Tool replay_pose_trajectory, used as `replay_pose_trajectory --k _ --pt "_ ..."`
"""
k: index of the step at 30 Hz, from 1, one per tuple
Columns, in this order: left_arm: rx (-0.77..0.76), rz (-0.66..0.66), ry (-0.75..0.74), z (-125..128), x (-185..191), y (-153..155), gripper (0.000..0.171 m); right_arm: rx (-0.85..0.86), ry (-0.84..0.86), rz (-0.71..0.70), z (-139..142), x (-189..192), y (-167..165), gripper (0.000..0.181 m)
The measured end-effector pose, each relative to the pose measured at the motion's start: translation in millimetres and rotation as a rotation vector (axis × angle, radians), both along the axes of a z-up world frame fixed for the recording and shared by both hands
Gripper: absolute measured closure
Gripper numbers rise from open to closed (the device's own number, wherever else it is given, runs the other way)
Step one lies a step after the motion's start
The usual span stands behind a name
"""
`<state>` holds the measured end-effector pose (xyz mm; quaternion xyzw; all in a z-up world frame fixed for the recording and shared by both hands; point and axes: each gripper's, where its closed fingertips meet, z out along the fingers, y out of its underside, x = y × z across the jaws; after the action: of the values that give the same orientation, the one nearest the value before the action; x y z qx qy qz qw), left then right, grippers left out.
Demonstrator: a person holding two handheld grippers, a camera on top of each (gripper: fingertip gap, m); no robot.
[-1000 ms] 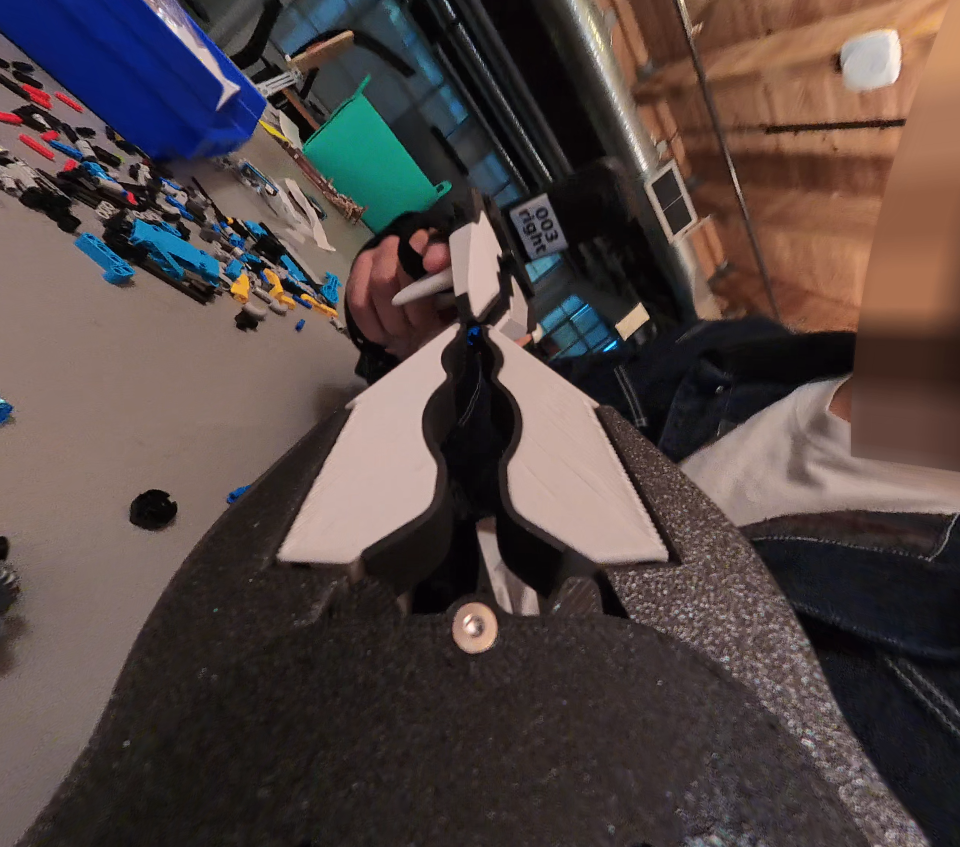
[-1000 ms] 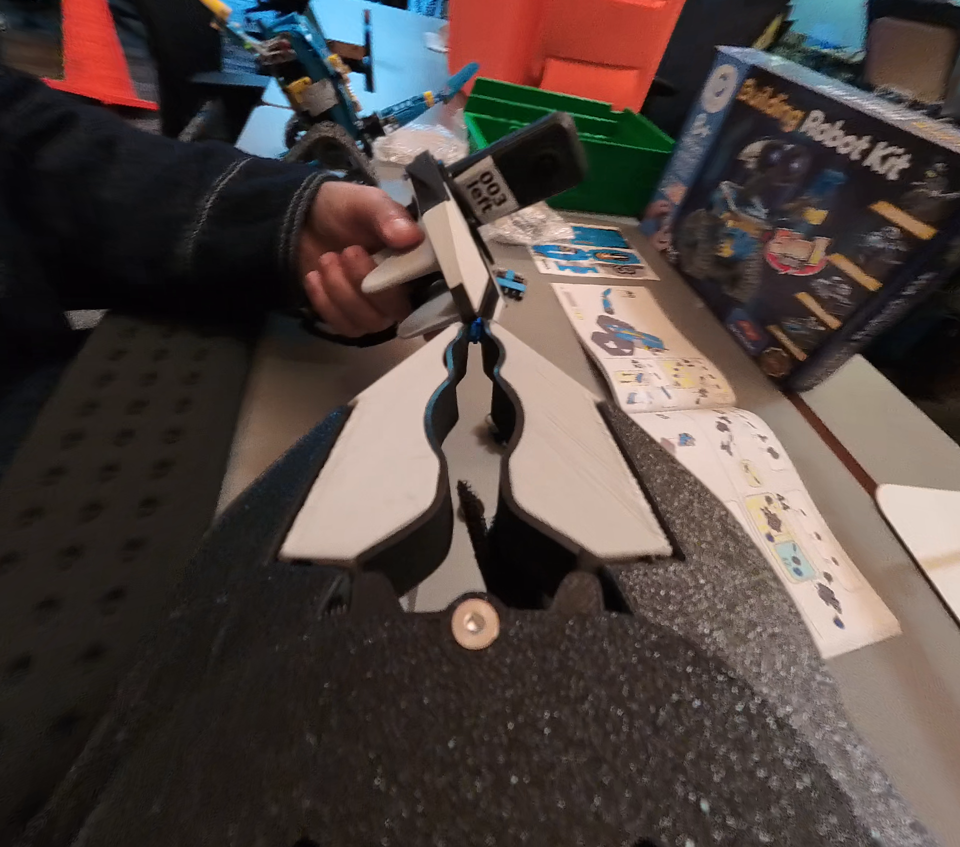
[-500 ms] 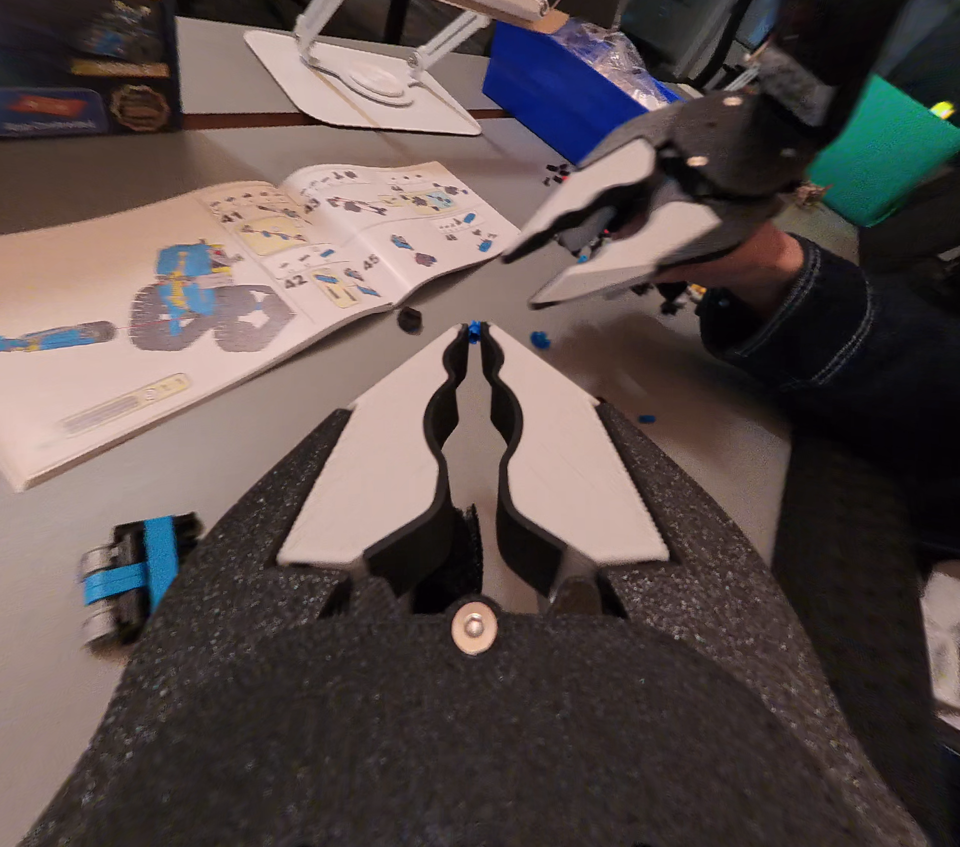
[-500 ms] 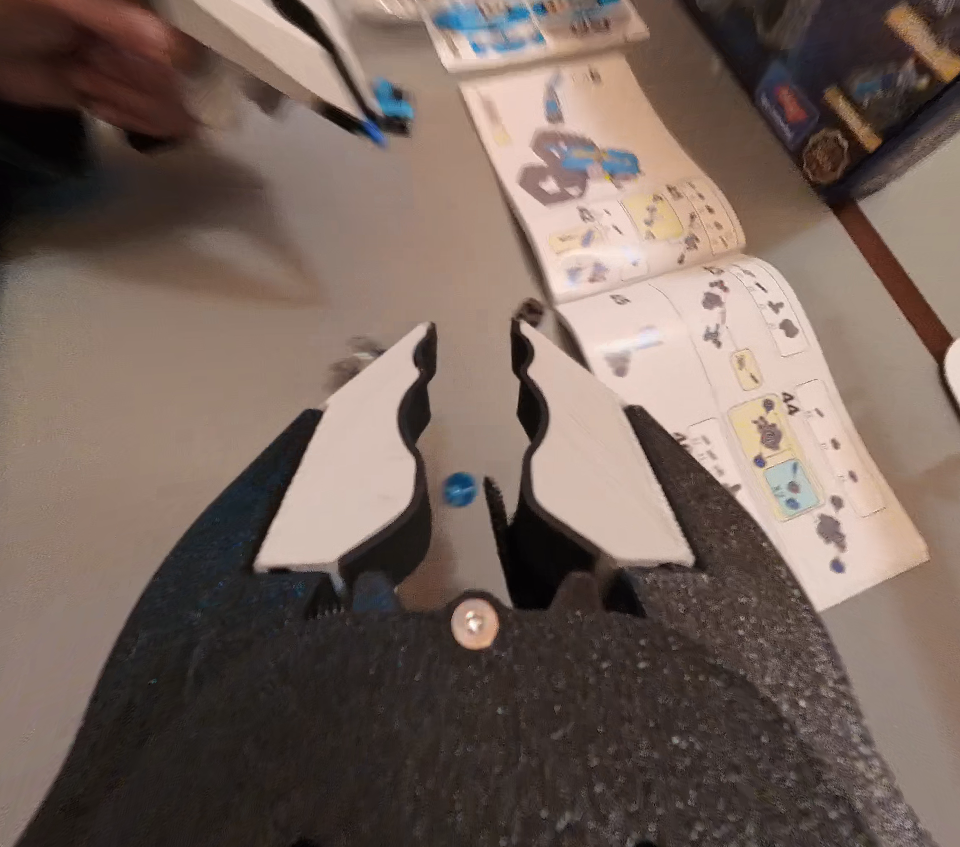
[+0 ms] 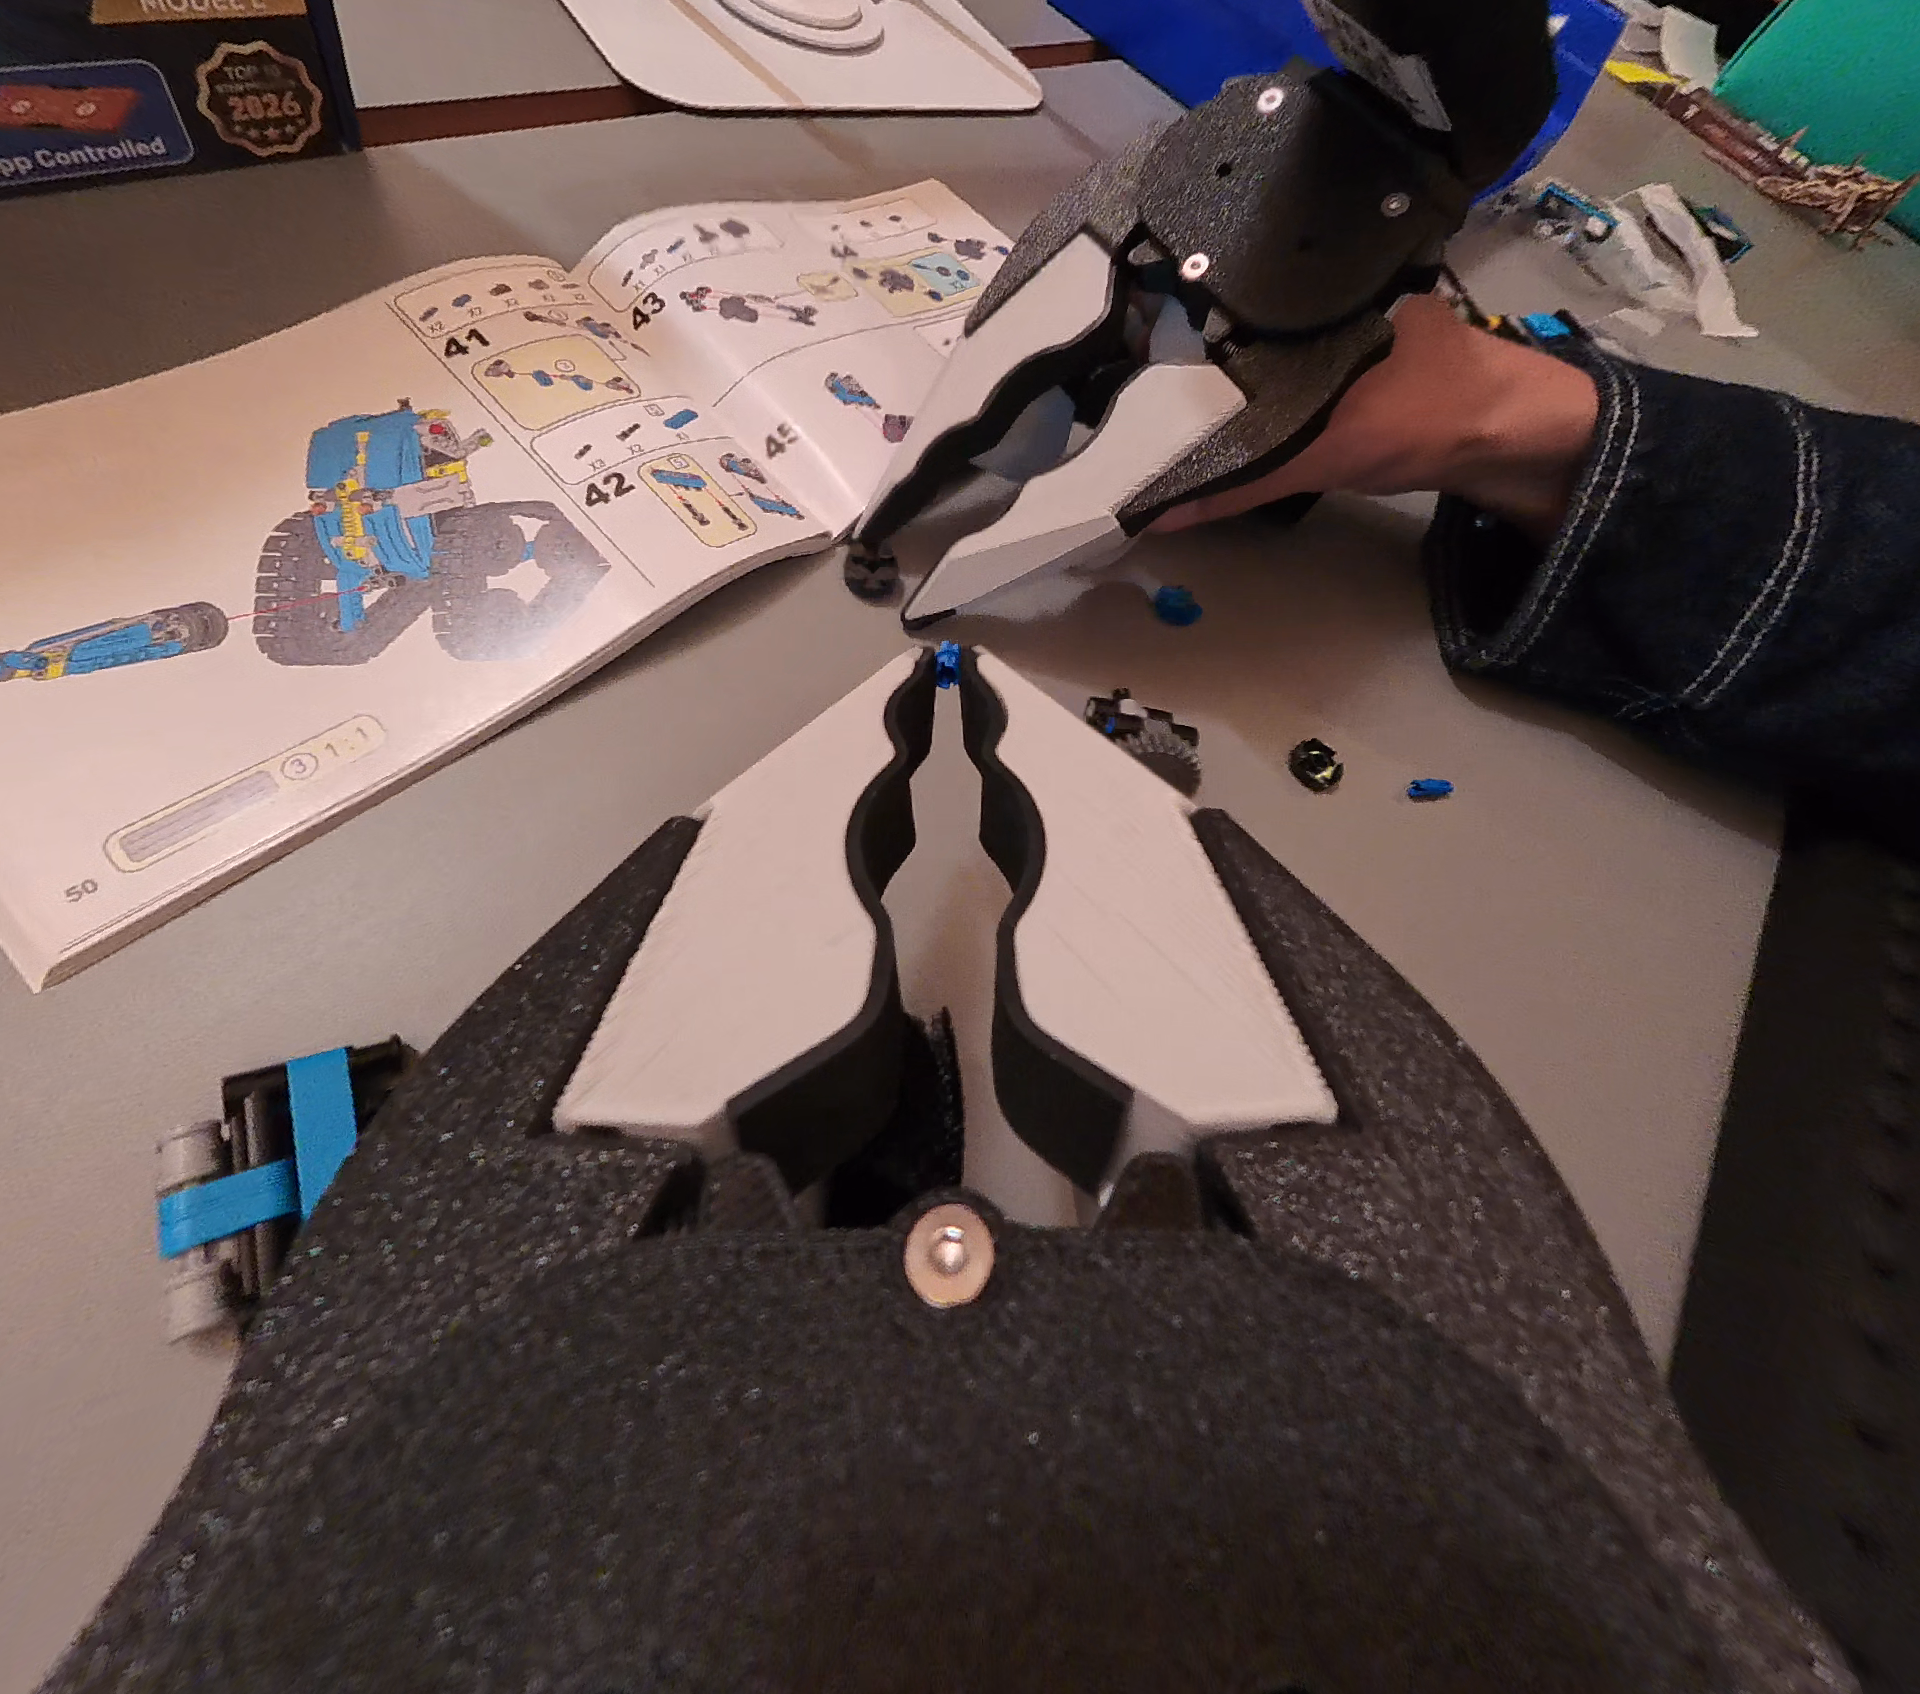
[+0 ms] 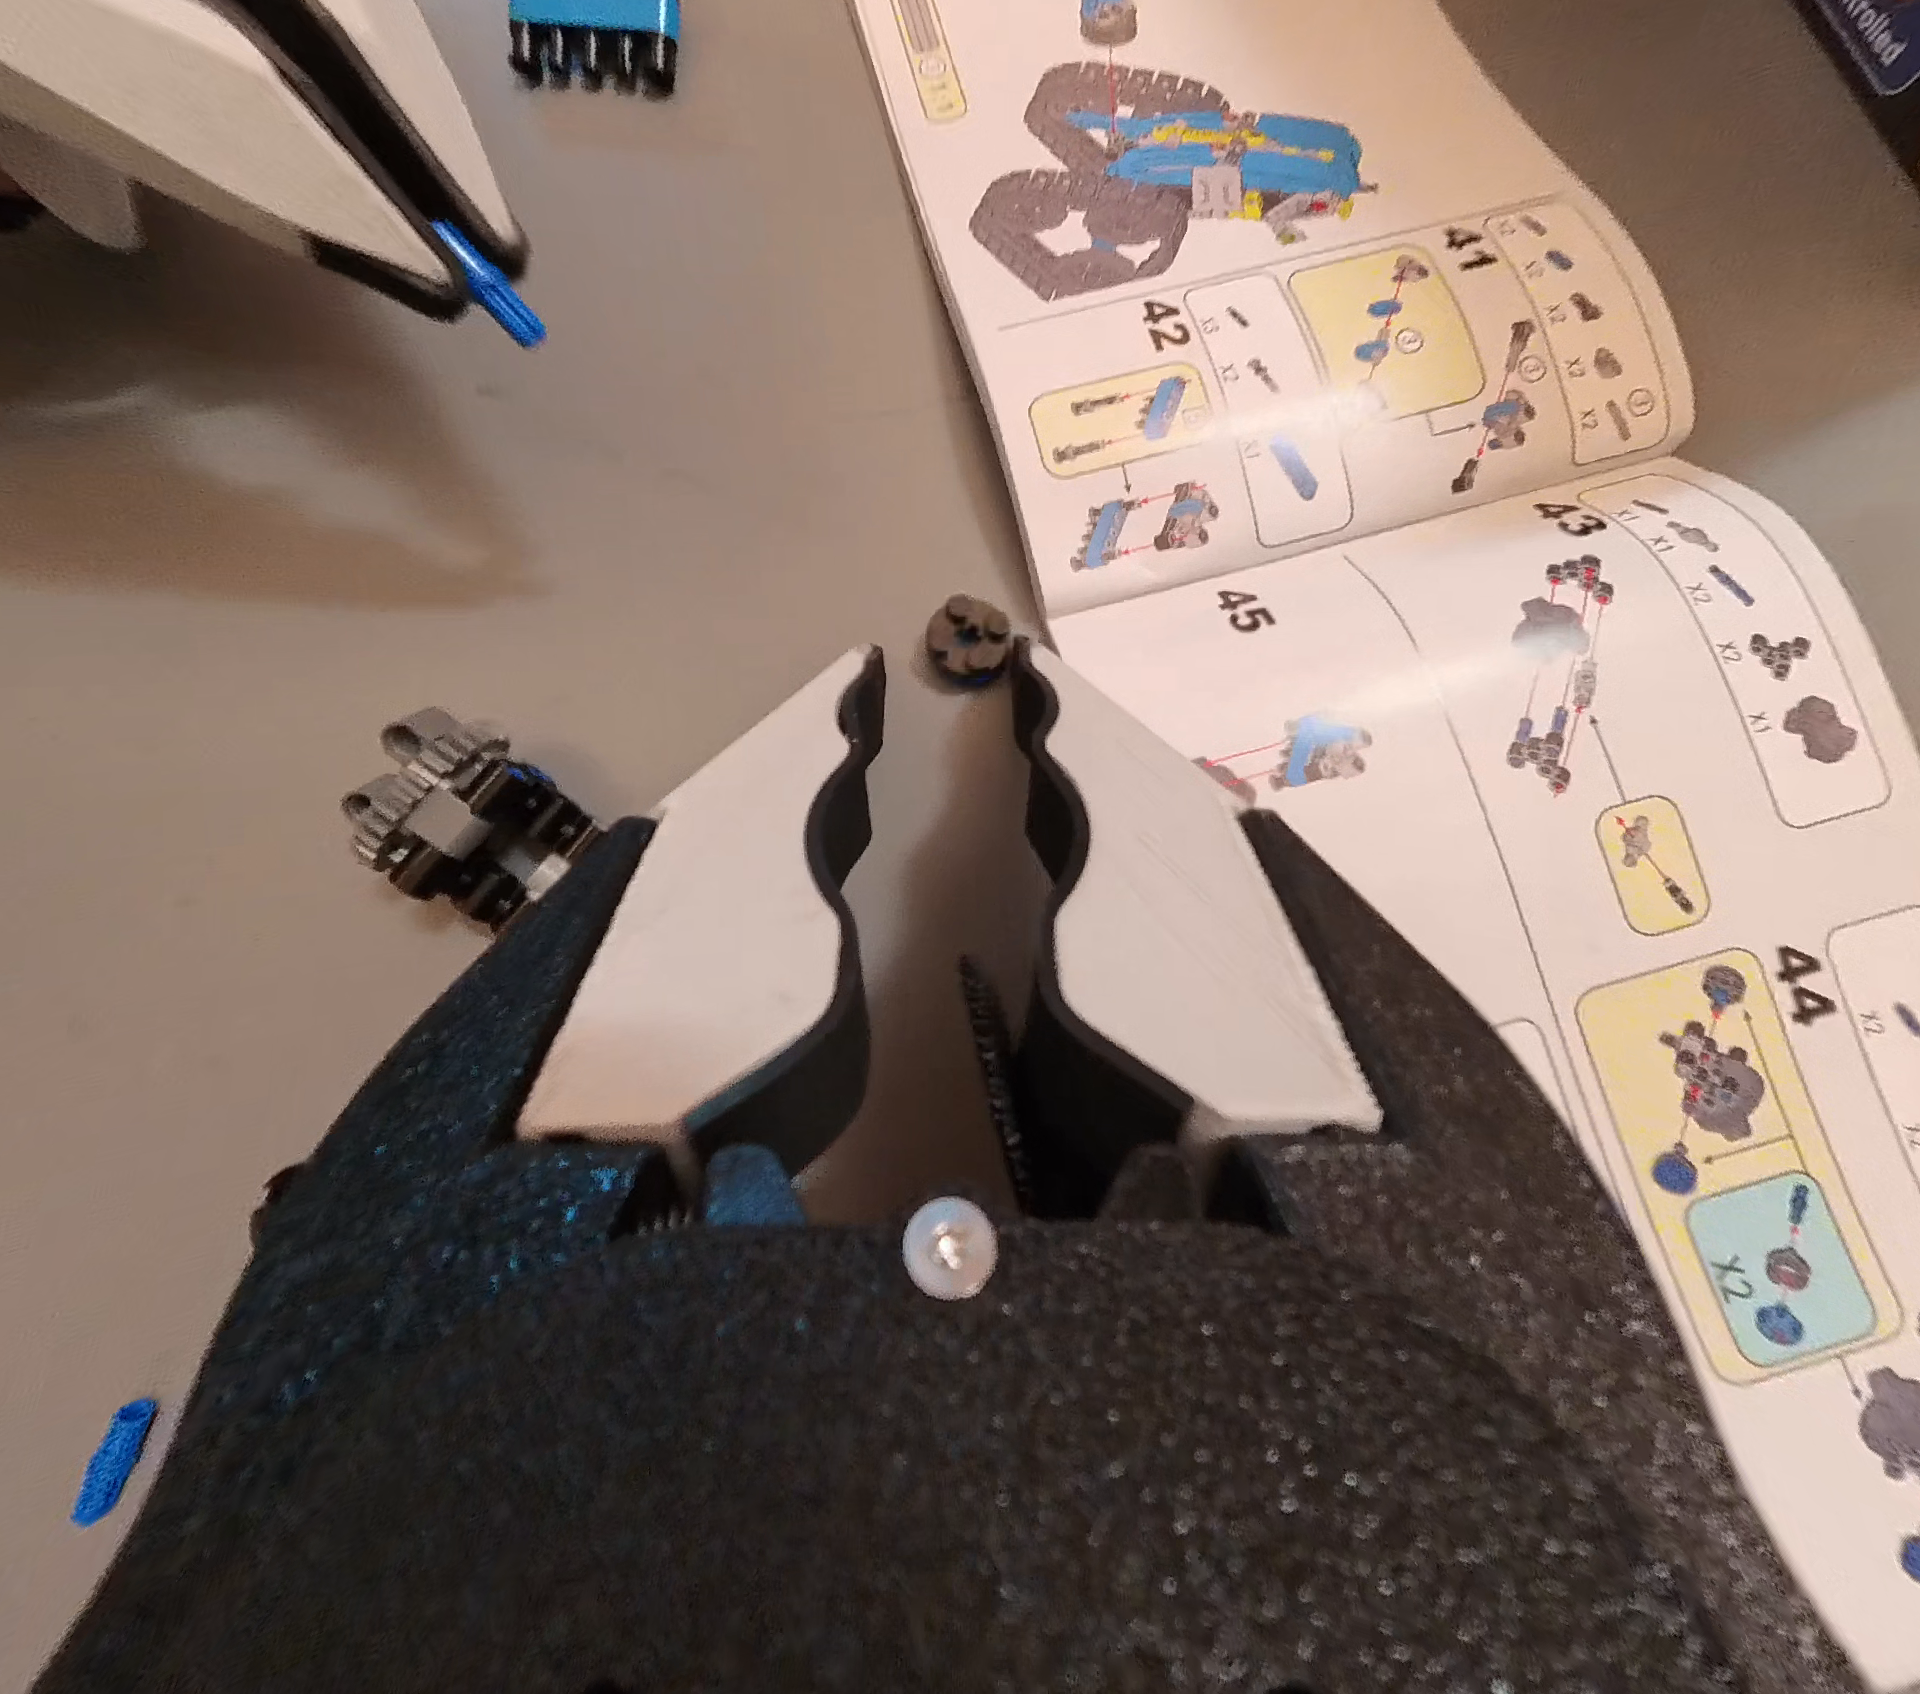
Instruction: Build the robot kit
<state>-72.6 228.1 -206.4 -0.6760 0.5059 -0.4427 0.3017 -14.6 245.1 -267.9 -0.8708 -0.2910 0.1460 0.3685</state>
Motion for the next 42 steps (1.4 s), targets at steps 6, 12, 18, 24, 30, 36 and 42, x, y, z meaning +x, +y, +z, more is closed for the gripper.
replay_pose_trajectory --k 6,12,18,24,30,36,42 --pt "-0.01 -0.021 0.02 -8 9 0 0.167 0.072 -0.051 0.064 9 -10 -6 0.166" --pt "-0.037 -0.101 -0.017 -3 15 -23 0.168 0.184 -0.247 0.086 44 -27 -36 0.166" --pt "-0.011 -0.09 -0.039 0 19 -27 0.168 0.215 -0.236 0.098 61 -39 -43 0.166" --pt "-0.057 -0.095 -0.069 6 16 -27 0.168 0.185 -0.233 0.112 51 -39 -46 0.166" --pt "-0.249 -0.115 -0.251 41 4 -24 0.168 0.343 -0.119 0.161 82 -39 -56 0.166" --pt "-0.275 -0.239 -0.434 83 -4 -55 0.168 0.515 0.152 0.195 144 -49 -80 0.166" --pt "-0.162 -0.259 -0.422 84 -4 -64 0.168 0.569 0.021 0.201 140 -55 -78 0.166"
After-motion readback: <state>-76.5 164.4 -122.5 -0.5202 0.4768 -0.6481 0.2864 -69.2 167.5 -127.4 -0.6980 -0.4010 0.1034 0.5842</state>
